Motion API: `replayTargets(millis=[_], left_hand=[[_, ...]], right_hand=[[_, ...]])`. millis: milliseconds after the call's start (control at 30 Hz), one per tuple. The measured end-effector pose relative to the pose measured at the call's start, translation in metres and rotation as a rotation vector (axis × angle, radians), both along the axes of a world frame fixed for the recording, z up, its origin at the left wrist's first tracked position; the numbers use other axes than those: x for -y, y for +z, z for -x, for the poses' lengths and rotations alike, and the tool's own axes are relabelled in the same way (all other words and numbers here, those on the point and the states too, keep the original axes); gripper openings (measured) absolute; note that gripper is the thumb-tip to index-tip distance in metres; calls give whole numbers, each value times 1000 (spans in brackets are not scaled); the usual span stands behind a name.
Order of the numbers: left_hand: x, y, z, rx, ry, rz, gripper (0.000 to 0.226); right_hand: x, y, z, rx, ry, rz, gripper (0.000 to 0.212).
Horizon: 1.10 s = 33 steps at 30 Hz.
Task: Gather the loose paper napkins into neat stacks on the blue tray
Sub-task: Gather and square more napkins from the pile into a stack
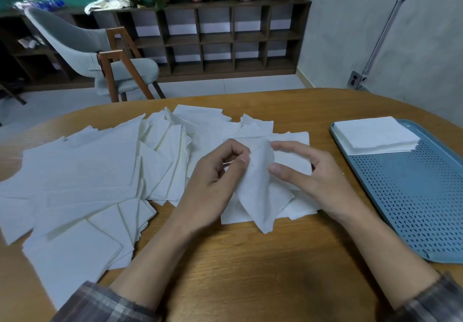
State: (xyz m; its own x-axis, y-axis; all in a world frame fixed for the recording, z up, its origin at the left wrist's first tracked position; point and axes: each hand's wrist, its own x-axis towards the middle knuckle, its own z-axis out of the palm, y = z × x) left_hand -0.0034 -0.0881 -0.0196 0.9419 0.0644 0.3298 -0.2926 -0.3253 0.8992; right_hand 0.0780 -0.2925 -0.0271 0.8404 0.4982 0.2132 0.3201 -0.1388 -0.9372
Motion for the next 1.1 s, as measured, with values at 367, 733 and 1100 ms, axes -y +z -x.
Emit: replayTargets(millis=[367, 733, 1100], left_hand=[[15, 4, 4, -213, 10, 218, 33], [-11, 9, 0, -85, 225, 171, 33], [-16, 5, -4, -101, 61, -8, 22]], right_hand=[[-2, -1, 1, -120, -98, -145, 11], [2, 2, -1, -346, 5, -138, 28], [-6, 6, 10, -167, 126, 24, 68]])
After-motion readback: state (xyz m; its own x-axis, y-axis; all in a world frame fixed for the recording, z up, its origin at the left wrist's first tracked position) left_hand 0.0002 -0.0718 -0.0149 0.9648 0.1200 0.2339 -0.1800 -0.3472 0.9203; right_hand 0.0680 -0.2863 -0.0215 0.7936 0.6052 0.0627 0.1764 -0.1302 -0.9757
